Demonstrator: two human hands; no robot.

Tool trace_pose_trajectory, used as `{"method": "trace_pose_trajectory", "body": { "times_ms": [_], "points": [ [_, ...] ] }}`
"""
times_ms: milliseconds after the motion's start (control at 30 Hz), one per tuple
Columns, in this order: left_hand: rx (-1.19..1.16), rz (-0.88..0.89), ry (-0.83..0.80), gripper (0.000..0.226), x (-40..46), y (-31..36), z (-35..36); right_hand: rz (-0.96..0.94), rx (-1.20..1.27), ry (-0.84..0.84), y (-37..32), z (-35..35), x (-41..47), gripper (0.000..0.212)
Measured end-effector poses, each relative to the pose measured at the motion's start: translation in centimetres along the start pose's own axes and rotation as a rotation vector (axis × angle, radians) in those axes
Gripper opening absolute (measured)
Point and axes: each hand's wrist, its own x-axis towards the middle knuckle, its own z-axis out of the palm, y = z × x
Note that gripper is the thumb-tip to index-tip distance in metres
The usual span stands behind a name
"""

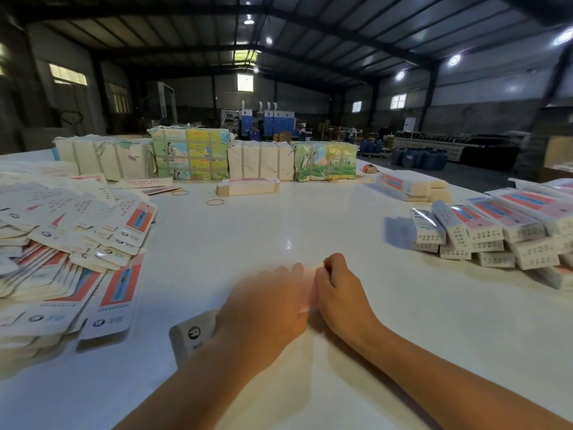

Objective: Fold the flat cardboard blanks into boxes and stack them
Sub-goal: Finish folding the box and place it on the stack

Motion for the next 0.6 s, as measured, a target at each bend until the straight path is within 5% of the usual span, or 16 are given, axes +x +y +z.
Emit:
{"method": "trace_pose_trajectory", "body": {
  "times_ms": [133,400,467,533,600],
  "points": [
    [-0.061,0.026,-0.074,0.068,0.0,0.4,-0.8,0.037,0.022,-0.012,-0.3,0.1,-0.3,0.019],
    [-0.167,-0.125,0.098,0.068,0.2,-0.8,1.3,-0.067,0.053,0.149,-0.7,-1.1,1.0,0.004],
    [-0.184,-0.16,0.118,0.068,0.3,-1.1,1.4,-0.014,0.107,0.21,-0.4,-1.4,1.3,0.038],
    [-0.226,-0.186,0.114,0.068,0.3,-1.1,1.5,0.214,0.369,0.096,-0.3,-1.6,1.7,0.066],
    [-0.268,-0.189,0.116,0.069,0.4,-1.0,1.6,0.446,0.8,-0.14,-0.3,-1.6,1.9,0.061]
  ]
}}
